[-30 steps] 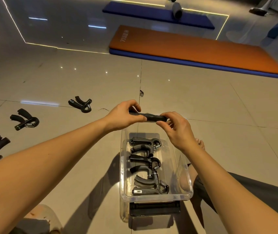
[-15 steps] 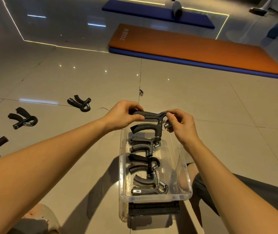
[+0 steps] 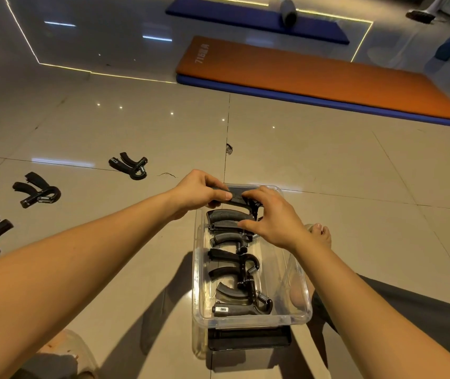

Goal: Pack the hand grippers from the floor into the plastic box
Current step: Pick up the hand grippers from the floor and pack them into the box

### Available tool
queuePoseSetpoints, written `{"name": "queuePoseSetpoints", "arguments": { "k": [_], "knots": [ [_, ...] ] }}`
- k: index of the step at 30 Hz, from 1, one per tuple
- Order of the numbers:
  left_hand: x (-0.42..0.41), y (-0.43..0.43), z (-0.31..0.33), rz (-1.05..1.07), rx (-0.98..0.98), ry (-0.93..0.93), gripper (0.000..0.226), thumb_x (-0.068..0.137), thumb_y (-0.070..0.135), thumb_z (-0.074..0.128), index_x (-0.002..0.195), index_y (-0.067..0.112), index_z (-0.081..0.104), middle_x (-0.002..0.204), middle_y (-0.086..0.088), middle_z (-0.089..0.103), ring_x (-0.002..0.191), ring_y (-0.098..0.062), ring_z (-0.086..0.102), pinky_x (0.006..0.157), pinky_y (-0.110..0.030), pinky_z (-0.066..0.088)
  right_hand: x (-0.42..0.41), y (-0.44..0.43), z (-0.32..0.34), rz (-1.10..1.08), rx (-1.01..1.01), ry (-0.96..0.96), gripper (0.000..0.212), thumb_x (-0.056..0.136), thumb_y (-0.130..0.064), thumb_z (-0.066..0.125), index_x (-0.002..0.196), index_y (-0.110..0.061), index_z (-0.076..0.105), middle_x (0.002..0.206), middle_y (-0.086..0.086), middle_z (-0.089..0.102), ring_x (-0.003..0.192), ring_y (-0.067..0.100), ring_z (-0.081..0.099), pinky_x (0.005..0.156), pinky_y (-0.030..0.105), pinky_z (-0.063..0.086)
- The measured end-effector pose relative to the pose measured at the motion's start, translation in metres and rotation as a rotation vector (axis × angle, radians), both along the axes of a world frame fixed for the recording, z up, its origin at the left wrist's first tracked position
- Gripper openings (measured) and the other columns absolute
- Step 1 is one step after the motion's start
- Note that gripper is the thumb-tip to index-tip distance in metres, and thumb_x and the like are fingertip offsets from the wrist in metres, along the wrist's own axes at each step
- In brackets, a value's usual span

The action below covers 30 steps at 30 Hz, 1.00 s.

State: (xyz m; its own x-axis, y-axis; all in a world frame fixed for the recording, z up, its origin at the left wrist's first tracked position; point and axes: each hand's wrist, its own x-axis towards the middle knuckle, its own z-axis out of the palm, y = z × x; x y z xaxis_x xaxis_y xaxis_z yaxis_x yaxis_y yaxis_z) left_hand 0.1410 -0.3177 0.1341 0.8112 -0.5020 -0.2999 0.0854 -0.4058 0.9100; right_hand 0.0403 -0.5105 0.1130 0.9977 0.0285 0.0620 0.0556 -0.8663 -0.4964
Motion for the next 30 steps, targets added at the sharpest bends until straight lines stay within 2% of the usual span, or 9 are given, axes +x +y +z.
{"name": "queuePoseSetpoints", "arguments": {
  "k": [7, 10, 12, 14, 17, 19, 22, 25, 30],
  "knots": [
    [-0.002, 0.005, -0.020, -0.071, 0.022, -0.031, 0.018, 0.089, 0.018, 0.077, 0.105, 0.009, 0.077, 0.094, -0.008, 0.075, 0.081, -0.015, 0.068, 0.071, -0.024, 0.055, -0.002, 0.001, -0.016, 0.030, -0.069, -0.004, 0.056, 0.079, -0.045, 0.077, 0.128, -0.027, 0.057, 0.113, -0.010, 0.061, 0.104, 0.012, 0.054, 0.088, 0.035, 0.050],
    [0.000, 0.012, -0.031, -0.168, 0.200, -0.327, 0.025, 0.092, 0.036, 0.072, 0.107, 0.016, 0.076, 0.098, 0.003, 0.073, 0.091, -0.011, 0.067, 0.081, -0.031, 0.056, -0.003, -0.002, -0.027, 0.031, -0.075, 0.020, 0.052, 0.078, -0.045, 0.076, 0.124, -0.028, 0.059, 0.111, -0.012, 0.061, 0.102, 0.011, 0.054, 0.087, 0.035, 0.050],
    [0.004, 0.021, -0.037, -0.200, 0.388, -0.548, 0.039, 0.092, 0.048, 0.066, 0.121, 0.022, 0.070, 0.114, 0.007, 0.067, 0.108, -0.012, 0.060, 0.091, -0.034, 0.051, -0.004, -0.005, -0.037, 0.014, -0.075, 0.054, 0.051, 0.078, -0.045, 0.076, 0.123, -0.028, 0.059, 0.110, -0.013, 0.061, 0.101, 0.011, 0.054, 0.086, 0.035, 0.049],
    [0.009, 0.031, -0.043, -0.298, 0.581, -0.684, 0.058, 0.091, 0.056, 0.064, 0.138, 0.023, 0.058, 0.140, 0.003, 0.058, 0.129, -0.017, 0.050, 0.106, -0.040, 0.043, -0.006, -0.007, -0.049, 0.007, -0.079, 0.100, 0.050, 0.079, -0.043, 0.076, 0.124, -0.028, 0.059, 0.111, -0.012, 0.062, 0.102, 0.011, 0.054, 0.084, 0.032, 0.047],
    [0.010, 0.042, -0.049, -0.512, 0.760, -0.677, 0.085, 0.087, 0.063, 0.065, 0.156, 0.021, 0.037, 0.165, 0.001, 0.029, 0.151, -0.020, 0.027, 0.122, -0.043, 0.025, -0.004, -0.004, -0.069, 0.004, -0.098, 0.167, 0.048, 0.079, -0.043, 0.077, 0.121, -0.028, 0.060, 0.112, -0.011, 0.063, 0.105, 0.013, 0.056, 0.083, 0.032, 0.047],
    [0.011, 0.047, -0.053, -0.563, 0.751, -0.642, 0.104, 0.081, 0.068, 0.068, 0.161, 0.019, 0.024, 0.169, 0.001, 0.014, 0.155, -0.019, 0.016, 0.124, -0.039, 0.017, -0.001, 0.001, -0.083, 0.007, -0.127, 0.219, 0.049, 0.079, -0.044, 0.077, 0.122, -0.028, 0.060, 0.114, -0.009, 0.063, 0.107, 0.015, 0.057, 0.085, 0.035, 0.049],
    [0.012, 0.052, -0.061, -0.584, 0.739, -0.613, 0.126, 0.070, 0.080, 0.069, 0.163, 0.017, 0.011, 0.171, 0.000, 0.004, 0.156, -0.017, 0.007, 0.125, -0.034, 0.008, 0.002, 0.009, -0.105, 0.013, -0.155, 0.290, 0.055, 0.077, -0.045, 0.078, 0.125, -0.027, 0.060, 0.119, -0.006, 0.064, 0.110, 0.020, 0.058, 0.085, 0.038, 0.052],
    [0.011, 0.053, -0.066, -0.589, 0.727, -0.606, 0.131, 0.067, 0.083, 0.067, 0.163, 0.016, 0.007, 0.171, 0.000, -0.002, 0.157, -0.017, 0.002, 0.125, -0.035, 0.005, 0.001, 0.012, -0.124, 0.029, -0.176, 0.330, 0.055, 0.076, -0.044, 0.079, 0.125, -0.026, 0.059, 0.119, -0.006, 0.062, 0.108, 0.019, 0.059, 0.086, 0.036, 0.053],
    [0.011, 0.053, -0.065, -0.575, 0.685, -0.582, 0.132, 0.067, 0.081, 0.070, 0.163, 0.016, 0.007, 0.171, 0.001, -0.002, 0.157, -0.016, 0.002, 0.124, -0.032, 0.003, -0.009, 0.009, -0.148, 0.012, -0.196, 0.378, 0.065, 0.078, -0.044, 0.079, 0.133, -0.022, 0.054, 0.125, -0.002, 0.047, 0.111, 0.020, 0.054, 0.090, 0.037, 0.053]
  ]
}}
